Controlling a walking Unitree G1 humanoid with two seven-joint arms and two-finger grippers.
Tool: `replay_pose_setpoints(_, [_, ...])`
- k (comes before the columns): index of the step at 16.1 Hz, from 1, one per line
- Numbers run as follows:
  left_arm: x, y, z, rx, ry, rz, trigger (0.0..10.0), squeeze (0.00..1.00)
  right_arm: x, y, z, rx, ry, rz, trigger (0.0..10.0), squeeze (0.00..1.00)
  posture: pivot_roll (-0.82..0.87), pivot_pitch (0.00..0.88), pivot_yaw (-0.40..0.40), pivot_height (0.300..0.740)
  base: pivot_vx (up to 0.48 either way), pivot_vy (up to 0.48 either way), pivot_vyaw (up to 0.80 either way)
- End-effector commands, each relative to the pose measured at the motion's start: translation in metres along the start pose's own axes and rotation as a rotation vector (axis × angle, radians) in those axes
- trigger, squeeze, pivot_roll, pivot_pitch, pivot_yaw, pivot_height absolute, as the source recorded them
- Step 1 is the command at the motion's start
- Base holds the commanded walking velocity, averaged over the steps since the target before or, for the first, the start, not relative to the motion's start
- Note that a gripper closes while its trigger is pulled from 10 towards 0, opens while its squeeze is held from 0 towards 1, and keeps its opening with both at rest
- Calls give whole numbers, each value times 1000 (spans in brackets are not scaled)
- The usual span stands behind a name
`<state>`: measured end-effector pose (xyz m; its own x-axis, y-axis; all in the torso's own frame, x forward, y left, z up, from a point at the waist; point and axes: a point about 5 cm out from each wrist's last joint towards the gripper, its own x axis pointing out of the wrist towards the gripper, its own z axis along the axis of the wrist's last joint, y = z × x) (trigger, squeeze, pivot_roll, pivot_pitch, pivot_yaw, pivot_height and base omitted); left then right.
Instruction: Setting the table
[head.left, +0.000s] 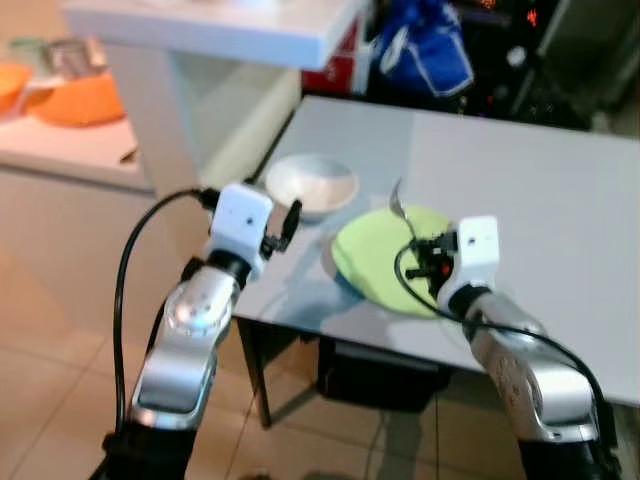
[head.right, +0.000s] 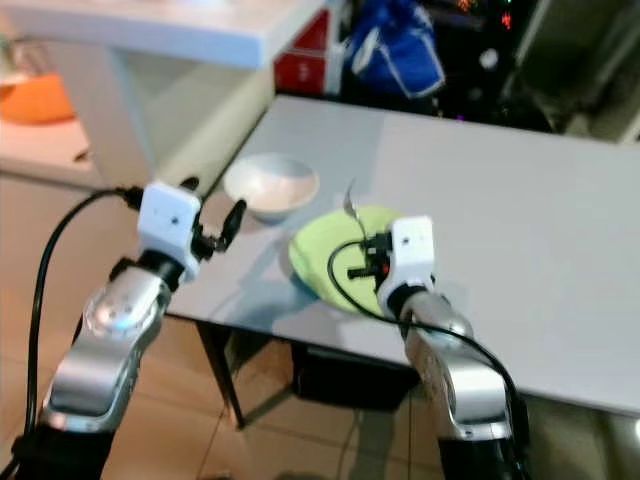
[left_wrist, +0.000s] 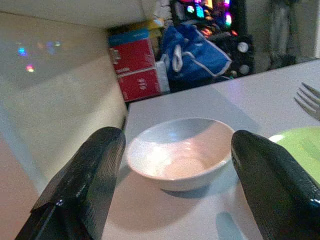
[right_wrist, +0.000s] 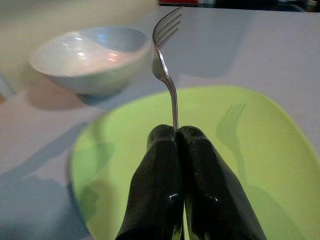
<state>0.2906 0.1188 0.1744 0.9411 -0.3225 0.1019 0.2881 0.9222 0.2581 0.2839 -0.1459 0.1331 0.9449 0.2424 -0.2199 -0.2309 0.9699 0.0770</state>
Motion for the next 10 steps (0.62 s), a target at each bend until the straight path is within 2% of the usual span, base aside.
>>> replay_pose_setpoints(1, [-2,-8,4,-5,-22,-46,10000,0,-3,-9,2,-2,2,-34,10000,0,-29,0,-29,740,0,0,0])
replay_pose_setpoints(5, [-9,-11,-1,-19,0,-96,10000,0,5,-12,1,3,19,-55,10000,0,-36,0,-25,740,0,0,0])
replay_pose_setpoints(7, [-11,-11,-5,-12,19,-111,10000,0,21,-7,-9,10,68,-28,10000,0,-28,0,-30,740,0,0,0])
replay_pose_setpoints(10, [-17,-10,-10,-11,43,-119,10000,0,43,1,-17,71,102,-46,10000,0,-20,0,-34,740,0,0,0])
